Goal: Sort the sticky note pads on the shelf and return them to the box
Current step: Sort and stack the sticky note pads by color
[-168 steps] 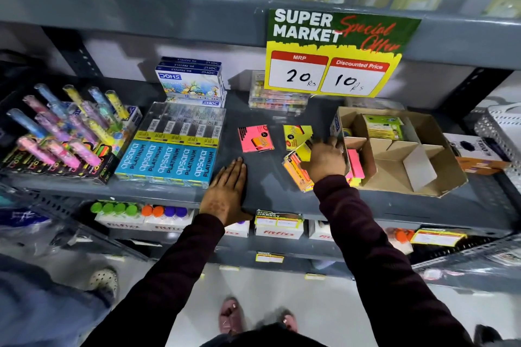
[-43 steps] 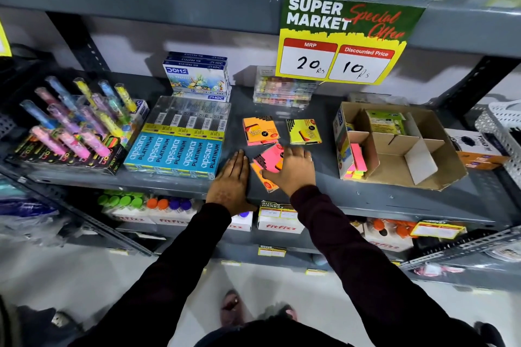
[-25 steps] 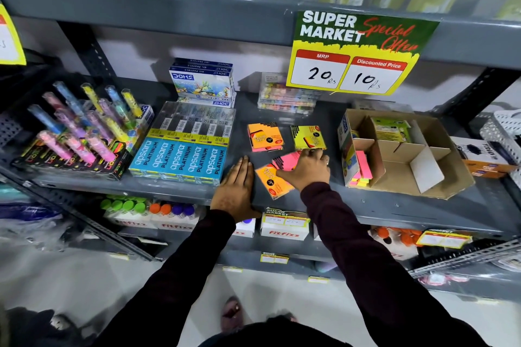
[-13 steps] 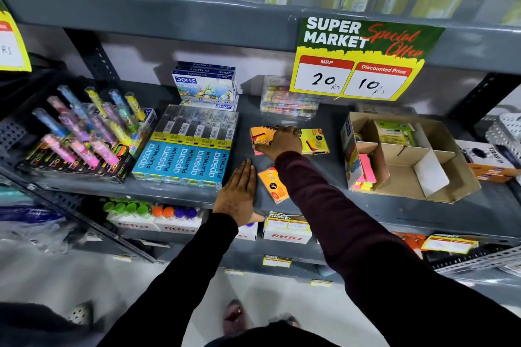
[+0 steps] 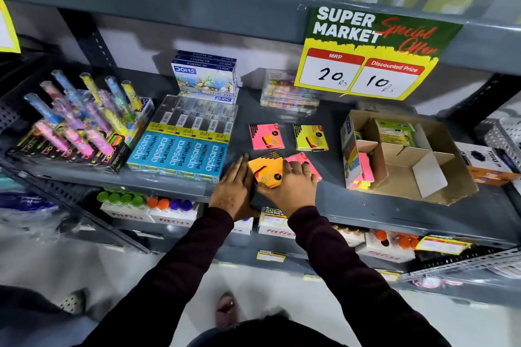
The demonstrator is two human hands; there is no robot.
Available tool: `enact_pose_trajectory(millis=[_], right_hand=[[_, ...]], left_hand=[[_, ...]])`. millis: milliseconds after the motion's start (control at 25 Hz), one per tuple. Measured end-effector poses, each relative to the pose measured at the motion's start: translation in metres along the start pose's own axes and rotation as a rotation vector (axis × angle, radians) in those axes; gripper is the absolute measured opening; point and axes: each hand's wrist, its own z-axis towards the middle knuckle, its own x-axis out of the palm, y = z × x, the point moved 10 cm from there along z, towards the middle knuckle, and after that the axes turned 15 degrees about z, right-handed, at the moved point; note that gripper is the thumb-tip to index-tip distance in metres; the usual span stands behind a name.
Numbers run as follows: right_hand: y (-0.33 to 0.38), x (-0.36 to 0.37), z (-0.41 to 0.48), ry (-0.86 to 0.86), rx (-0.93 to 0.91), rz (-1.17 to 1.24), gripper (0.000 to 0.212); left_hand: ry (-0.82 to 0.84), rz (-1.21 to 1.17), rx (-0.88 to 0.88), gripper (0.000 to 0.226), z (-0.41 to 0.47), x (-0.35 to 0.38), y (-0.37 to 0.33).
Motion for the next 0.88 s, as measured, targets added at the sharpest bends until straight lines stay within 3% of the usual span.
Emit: enact_pose_trajectory(millis=[160,280,440,640,880], right_hand=[[-0.017,-0.023,0.007,-0.078,0.004,0.022,0.080],[-0.051,-0.020,0.018,0.085,0.102,0.028,0.074],[-0.057,-0.019,0.032,0.241,0.128,-0.049,0.075],[-0.054,-0.051,0.041,0.107,0.182,-0.160,0.076],[-0.020,-0.085,0.053,-0.072,0.123,-0.032,0.059]], left_hand=[[-0.010,0.068,-0.008,0.114,0.000,-0.001,-0.002],[-0.059,0.141,-0.037,0.099,-0.001,-0.006,0.000],[-0.005,0.053,0.007,0.126,-0.003,-0.003,-0.001],[-0.018,-0.059,0.002,0.125,-0.003,-0.009,-0.001],[-0.041,-0.097,-0.006,0.106,-0.007,-0.014,-0.002]])
